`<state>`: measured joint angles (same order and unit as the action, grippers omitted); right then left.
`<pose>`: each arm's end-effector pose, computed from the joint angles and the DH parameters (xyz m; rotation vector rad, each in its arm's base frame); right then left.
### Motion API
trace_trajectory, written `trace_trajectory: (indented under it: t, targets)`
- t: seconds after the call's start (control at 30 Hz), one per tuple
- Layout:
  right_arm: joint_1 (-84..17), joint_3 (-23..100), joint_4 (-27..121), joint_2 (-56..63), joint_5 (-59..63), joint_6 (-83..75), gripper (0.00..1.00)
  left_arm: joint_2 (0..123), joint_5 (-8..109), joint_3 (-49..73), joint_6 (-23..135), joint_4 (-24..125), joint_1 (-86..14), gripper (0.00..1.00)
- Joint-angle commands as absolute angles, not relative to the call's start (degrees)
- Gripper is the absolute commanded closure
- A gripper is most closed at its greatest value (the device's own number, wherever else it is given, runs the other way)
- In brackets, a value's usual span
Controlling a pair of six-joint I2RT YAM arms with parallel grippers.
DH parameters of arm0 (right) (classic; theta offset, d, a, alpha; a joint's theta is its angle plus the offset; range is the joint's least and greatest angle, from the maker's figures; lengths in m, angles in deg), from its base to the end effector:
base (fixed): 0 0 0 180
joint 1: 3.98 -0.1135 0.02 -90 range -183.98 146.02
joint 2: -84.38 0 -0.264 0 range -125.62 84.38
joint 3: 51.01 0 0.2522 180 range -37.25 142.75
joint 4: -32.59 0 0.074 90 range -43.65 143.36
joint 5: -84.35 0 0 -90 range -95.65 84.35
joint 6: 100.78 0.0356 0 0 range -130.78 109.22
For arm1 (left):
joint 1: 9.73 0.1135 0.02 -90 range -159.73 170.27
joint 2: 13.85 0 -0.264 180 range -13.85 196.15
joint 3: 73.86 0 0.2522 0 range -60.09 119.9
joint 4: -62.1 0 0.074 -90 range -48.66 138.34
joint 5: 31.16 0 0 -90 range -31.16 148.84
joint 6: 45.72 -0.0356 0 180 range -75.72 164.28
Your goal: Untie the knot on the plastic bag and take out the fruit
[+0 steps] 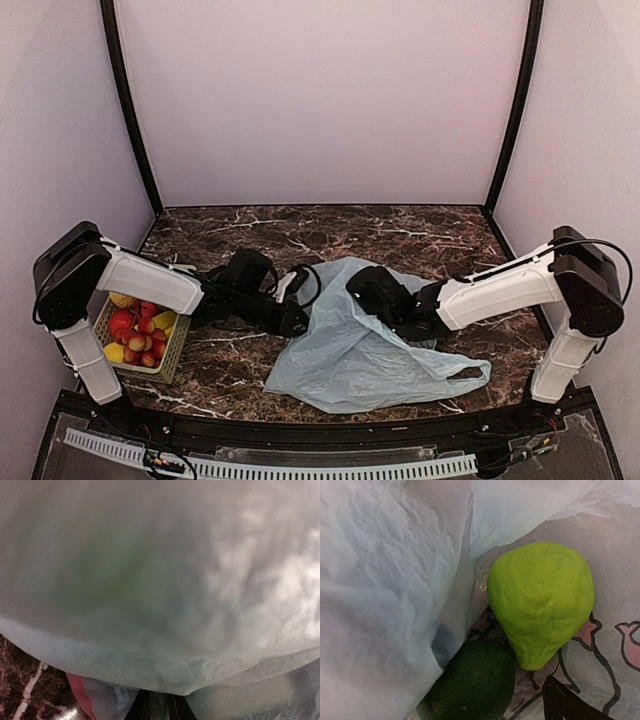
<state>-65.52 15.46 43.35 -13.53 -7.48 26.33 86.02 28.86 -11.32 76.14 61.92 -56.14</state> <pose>0.1691 0.3095 0.1698 -0.5029 2.4052 0.8002 0.2277 -0.2650 0.1568 0.6289 2.3812 -1.2669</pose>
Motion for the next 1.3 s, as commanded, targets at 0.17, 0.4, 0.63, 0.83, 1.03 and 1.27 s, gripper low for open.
trace_trajectory:
  t: [0.17,0.4,0.63,0.83,1.03,1.27]
  targets:
    - [-63.31,17.47,36.82,-18.92,-0.85,24.43,0.14,87.47,28.04,-11.60,76.63,61.92,-56.22,0.89]
    - [-62.46,19.11,36.05,-22.69,1.42,23.68,0.14,86.78,28.31,-11.67,76.17,61.87,-56.27,0.89]
    - [-61.90,18.58,35.43,-23.78,1.69,24.59,0.45,86.39,29.22,-11.54,75.54,61.33,-56.31,0.89]
    - [-61.55,16.69,35.26,-20.96,-0.06,25.29,0.75,80.46,36.26,-12.53,72.53,57.29,-56.23,0.89]
    - [-61.16,15.18,35.29,-17.72,-1.59,25.57,0.86,67.18,47.15,-16.04,69.81,50.49,-56.13,0.56]
    - [-60.87,15.32,35.68,-16.41,-1.62,25.44,0.86,53.73,37.17,-21.78,68.26,49.65,-57.79,0.22]
